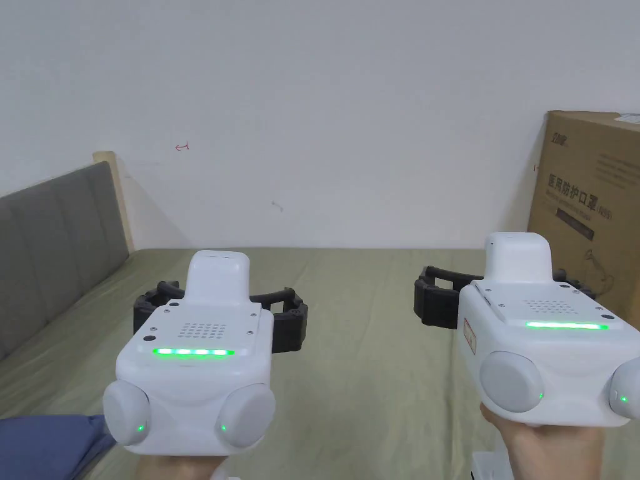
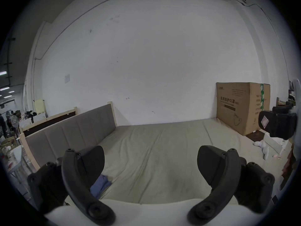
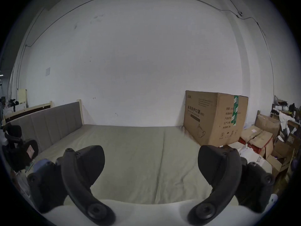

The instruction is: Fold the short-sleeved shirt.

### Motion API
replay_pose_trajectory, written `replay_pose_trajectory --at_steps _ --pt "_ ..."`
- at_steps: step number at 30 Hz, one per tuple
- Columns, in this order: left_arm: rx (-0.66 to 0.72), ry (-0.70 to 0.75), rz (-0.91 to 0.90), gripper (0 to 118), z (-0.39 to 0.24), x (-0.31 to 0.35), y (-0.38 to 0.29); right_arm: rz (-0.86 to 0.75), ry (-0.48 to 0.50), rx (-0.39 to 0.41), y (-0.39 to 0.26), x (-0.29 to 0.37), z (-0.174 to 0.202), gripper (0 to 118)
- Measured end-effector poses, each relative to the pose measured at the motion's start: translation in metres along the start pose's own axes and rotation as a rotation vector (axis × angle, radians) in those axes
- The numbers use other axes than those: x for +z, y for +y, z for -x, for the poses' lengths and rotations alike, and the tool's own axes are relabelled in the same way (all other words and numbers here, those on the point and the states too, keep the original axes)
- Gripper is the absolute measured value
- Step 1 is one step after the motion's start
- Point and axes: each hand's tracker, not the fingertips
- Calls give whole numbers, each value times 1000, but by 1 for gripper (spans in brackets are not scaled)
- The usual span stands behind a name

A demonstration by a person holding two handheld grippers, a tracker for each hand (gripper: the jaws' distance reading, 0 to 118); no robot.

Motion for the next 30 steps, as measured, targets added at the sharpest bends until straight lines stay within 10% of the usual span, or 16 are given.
replay_pose_trajectory --at_steps 30 --pt "43 -91 59 115 -1 -2 8 -10 -9 -11 -8 2 -11 115"
